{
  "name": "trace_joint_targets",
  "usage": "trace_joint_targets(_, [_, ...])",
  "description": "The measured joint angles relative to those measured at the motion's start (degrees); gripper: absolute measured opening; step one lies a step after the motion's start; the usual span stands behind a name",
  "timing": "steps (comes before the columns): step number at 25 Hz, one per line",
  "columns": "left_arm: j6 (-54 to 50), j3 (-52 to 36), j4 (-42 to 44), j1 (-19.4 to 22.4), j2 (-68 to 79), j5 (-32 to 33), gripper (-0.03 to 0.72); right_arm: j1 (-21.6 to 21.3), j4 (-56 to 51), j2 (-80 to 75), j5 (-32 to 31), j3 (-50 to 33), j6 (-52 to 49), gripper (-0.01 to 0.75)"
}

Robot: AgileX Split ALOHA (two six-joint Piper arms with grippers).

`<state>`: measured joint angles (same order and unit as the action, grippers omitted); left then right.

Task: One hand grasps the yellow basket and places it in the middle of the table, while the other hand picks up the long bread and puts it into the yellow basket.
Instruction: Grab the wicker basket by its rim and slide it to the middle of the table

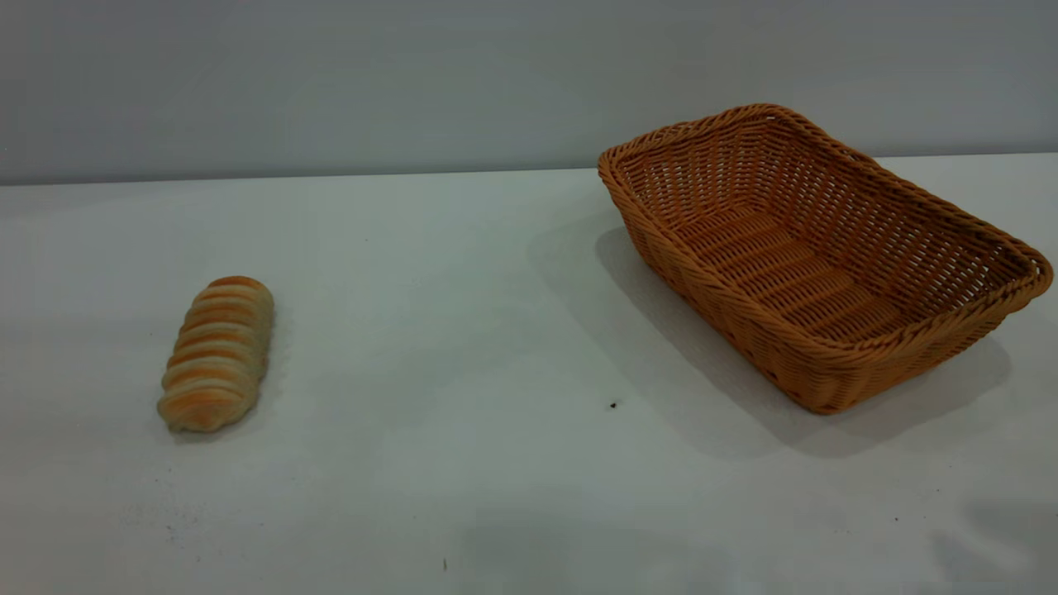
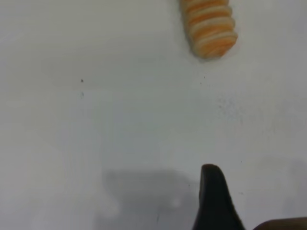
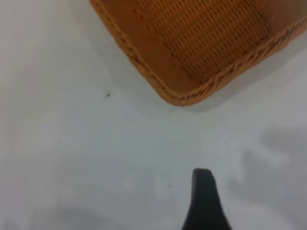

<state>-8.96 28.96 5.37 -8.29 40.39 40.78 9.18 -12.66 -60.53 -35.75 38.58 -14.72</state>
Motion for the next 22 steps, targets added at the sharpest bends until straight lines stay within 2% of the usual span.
trace_joint_targets(6, [0.0,0.0,-0.1,0.0,0.0,-1.2,0.516,0.0,-3.3,-14.7,4.7,2.1,-5.4,0.587])
trace_joint_targets(13, [0.0,0.0,-0.2,0.0,0.0,-2.8,0.516,0.0,-11.5,-27.4,12.1,4.7,-6.0,0.587])
trace_joint_targets(22, [0.0,0.0,-0.2,0.0,0.0,-4.4,0.516,0.0,-12.3,-36.9,14.2,7.8,-6.4,0.587])
